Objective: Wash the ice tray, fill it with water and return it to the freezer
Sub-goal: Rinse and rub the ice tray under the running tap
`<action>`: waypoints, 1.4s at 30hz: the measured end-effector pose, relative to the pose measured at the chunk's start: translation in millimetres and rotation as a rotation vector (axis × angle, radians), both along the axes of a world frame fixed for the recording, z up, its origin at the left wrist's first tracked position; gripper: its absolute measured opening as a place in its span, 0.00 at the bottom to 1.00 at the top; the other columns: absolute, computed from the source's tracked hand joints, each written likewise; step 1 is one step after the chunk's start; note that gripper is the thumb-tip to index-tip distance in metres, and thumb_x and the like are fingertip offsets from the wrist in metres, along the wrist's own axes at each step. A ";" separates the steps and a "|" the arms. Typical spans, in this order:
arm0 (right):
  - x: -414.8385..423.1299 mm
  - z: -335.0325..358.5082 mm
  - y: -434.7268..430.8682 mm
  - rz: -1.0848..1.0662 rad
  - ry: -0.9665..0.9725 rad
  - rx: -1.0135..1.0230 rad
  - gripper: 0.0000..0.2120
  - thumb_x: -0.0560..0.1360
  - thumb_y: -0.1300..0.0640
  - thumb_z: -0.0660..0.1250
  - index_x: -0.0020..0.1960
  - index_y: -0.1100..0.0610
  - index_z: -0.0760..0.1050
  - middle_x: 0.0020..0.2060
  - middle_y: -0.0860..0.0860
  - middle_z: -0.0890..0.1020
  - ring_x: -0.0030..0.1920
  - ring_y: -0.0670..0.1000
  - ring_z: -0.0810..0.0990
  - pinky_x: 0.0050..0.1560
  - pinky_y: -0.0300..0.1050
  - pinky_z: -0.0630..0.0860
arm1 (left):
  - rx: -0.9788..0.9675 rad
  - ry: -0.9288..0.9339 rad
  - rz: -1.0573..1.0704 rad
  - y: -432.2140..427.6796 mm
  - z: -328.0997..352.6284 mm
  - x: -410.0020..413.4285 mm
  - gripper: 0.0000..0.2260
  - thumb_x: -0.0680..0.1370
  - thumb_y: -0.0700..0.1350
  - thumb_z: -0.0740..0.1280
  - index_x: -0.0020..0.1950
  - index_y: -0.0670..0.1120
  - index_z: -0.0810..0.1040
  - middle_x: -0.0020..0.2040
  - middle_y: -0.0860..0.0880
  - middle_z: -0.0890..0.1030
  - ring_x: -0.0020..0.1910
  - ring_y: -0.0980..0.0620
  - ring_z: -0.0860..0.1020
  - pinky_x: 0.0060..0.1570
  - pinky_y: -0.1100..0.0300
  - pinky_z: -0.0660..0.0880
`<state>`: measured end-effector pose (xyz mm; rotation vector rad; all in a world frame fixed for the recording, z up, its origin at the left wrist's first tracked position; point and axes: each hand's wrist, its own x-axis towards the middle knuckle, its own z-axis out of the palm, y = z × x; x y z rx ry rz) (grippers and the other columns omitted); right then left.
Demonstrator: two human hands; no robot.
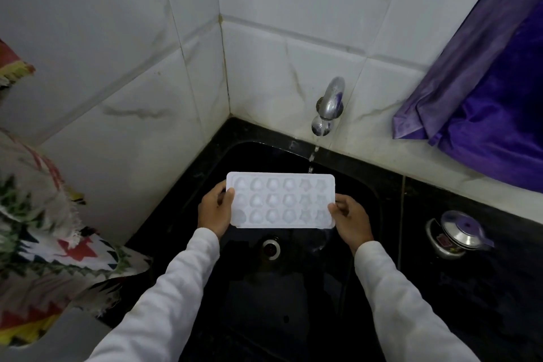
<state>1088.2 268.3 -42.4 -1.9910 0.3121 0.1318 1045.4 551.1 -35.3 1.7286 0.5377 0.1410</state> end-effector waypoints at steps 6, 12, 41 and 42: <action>-11.5 10.3 -3.7 0.007 -0.145 -0.016 0.07 0.77 0.64 0.69 0.53 0.56 0.76 0.48 0.51 0.82 0.50 0.50 0.81 0.50 0.34 0.74 | 0.132 -0.132 0.026 -1.8 17.4 -6.6 0.11 0.79 0.38 0.67 0.60 0.43 0.81 0.48 0.53 0.83 0.47 0.61 0.80 0.50 0.69 0.76; -23.7 36.3 -6.3 -0.015 -0.487 -0.066 0.10 0.75 0.69 0.69 0.49 0.54 0.76 0.43 0.48 0.83 0.46 0.42 0.82 0.50 0.27 0.73 | 0.207 -0.408 0.050 -3.9 30.3 -15.7 0.09 0.78 0.36 0.68 0.53 0.50 0.81 0.46 0.63 0.84 0.50 0.64 0.82 0.55 0.70 0.75; -33.7 32.9 -27.1 -0.210 -0.281 -0.028 0.12 0.77 0.63 0.68 0.59 0.55 0.76 0.43 0.49 0.82 0.44 0.47 0.81 0.54 0.42 0.76 | 0.249 -0.155 -0.116 -34.2 35.1 -18.5 0.12 0.81 0.44 0.65 0.64 0.47 0.79 0.52 0.54 0.83 0.49 0.64 0.80 0.51 0.71 0.75; -31.4 33.5 -28.5 -0.230 -0.270 -0.007 0.12 0.77 0.62 0.68 0.60 0.54 0.76 0.44 0.50 0.83 0.44 0.48 0.81 0.55 0.45 0.77 | 0.165 -0.132 -0.144 -37.6 36.1 -16.9 0.12 0.82 0.44 0.64 0.65 0.48 0.79 0.53 0.54 0.83 0.50 0.64 0.80 0.51 0.73 0.75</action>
